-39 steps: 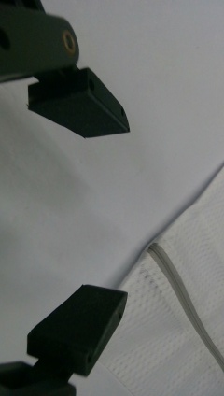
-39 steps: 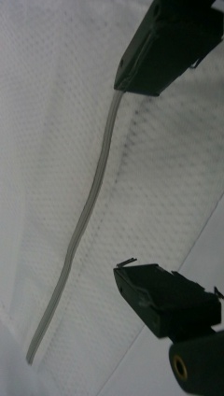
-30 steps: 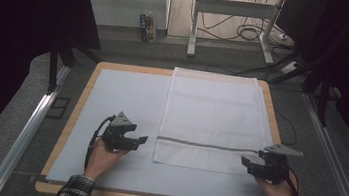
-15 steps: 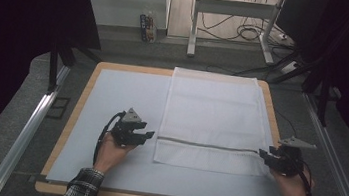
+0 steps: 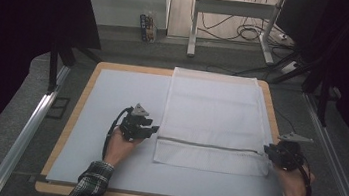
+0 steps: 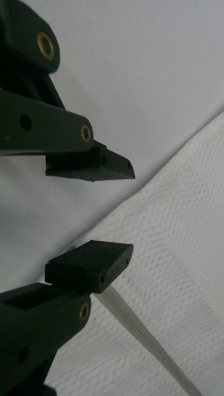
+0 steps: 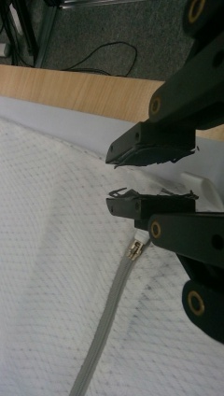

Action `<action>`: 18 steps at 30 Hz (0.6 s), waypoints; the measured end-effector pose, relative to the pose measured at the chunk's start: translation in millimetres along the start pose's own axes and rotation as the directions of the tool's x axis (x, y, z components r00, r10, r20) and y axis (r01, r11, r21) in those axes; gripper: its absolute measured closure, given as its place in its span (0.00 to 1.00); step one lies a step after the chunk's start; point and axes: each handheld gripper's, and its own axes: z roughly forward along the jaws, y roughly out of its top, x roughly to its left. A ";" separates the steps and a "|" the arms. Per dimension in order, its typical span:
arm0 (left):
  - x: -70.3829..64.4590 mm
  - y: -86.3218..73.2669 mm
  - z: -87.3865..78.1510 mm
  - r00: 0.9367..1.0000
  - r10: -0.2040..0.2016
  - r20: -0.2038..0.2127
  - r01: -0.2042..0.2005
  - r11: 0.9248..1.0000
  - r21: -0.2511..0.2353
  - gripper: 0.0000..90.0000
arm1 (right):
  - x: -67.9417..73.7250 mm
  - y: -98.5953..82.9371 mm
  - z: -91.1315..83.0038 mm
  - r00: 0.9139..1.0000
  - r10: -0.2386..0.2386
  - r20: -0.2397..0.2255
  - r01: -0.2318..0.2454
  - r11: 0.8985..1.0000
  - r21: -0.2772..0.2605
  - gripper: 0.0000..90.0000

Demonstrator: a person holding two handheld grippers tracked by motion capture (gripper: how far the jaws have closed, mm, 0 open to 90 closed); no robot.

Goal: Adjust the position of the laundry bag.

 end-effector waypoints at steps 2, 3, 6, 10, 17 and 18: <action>-0.5 2.2 5.5 1.000 -0.001 -0.002 0.001 1.000 0.002 0.62 | -0.7 1.7 2.4 1.000 -0.004 0.002 0.004 1.000 -0.001 0.79; -0.6 4.0 10.8 1.000 0.003 -0.018 -0.002 1.000 0.009 0.62 | -1.5 2.8 4.9 1.000 -0.010 0.009 0.010 1.000 -0.003 0.77; 0.1 5.4 16.5 1.000 -0.003 -0.023 0.003 1.000 0.017 0.62 | -3.1 2.7 7.8 1.000 -0.013 0.010 0.013 1.000 0.001 0.75; -2.8 7.4 31.6 0.998 0.019 -0.056 -0.017 1.000 0.025 0.56 | -7.1 1.8 13.8 1.000 0.008 0.003 -0.008 1.000 0.003 0.73; -10.4 9.4 43.2 0.996 0.045 -0.078 -0.040 0.997 0.060 0.63 | -6.1 2.2 23.0 1.000 -0.006 -0.002 0.006 1.000 0.026 0.70; -10.4 9.4 43.2 0.996 0.045 -0.078 -0.040 0.997 0.060 0.66 | -5.7 2.2 25.6 1.000 -0.012 -0.001 0.012 0.999 0.044 0.71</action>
